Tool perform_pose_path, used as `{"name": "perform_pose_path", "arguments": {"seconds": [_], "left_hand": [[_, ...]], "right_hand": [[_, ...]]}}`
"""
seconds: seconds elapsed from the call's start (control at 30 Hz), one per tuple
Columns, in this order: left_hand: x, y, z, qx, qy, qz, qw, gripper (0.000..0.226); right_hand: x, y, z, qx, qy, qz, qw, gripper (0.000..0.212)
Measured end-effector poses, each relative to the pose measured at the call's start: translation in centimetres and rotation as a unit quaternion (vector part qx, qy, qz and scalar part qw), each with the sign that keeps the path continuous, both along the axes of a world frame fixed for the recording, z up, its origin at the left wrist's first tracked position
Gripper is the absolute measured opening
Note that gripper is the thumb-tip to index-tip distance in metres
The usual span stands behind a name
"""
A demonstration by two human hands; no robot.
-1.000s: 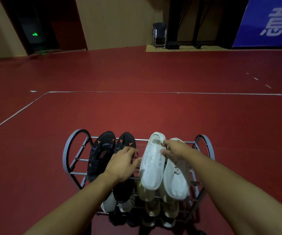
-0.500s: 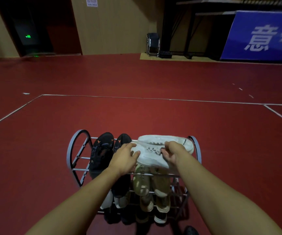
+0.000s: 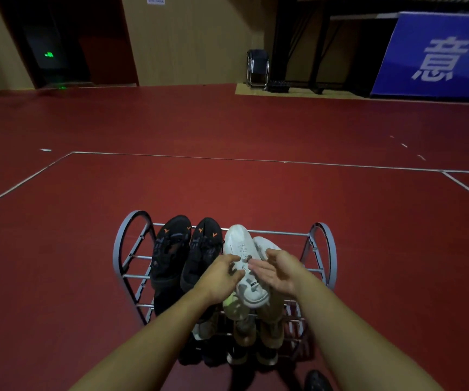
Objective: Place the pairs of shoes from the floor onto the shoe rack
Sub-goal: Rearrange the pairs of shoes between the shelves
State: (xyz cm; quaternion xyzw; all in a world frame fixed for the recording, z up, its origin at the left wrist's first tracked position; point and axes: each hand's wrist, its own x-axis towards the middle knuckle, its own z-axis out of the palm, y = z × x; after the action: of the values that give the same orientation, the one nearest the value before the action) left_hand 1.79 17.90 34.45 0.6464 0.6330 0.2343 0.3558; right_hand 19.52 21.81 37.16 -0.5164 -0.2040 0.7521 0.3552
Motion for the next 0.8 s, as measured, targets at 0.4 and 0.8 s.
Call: {"name": "perform_pose_path", "arguments": {"seconds": [0.4,0.8], "left_hand": [[1.9,0.2,-2.6,0.043,0.187,-0.085,0.978,0.08],[3.2,0.7,-2.5,0.034,0.16,-0.063,0.985,0.06]], "right_hand": [[6.1,1.5,0.7,0.357,-0.668,0.415,0.504,0.045],[7.6,1.3,-0.6,0.322,-0.576,0.48,0.578,0.059]]}}
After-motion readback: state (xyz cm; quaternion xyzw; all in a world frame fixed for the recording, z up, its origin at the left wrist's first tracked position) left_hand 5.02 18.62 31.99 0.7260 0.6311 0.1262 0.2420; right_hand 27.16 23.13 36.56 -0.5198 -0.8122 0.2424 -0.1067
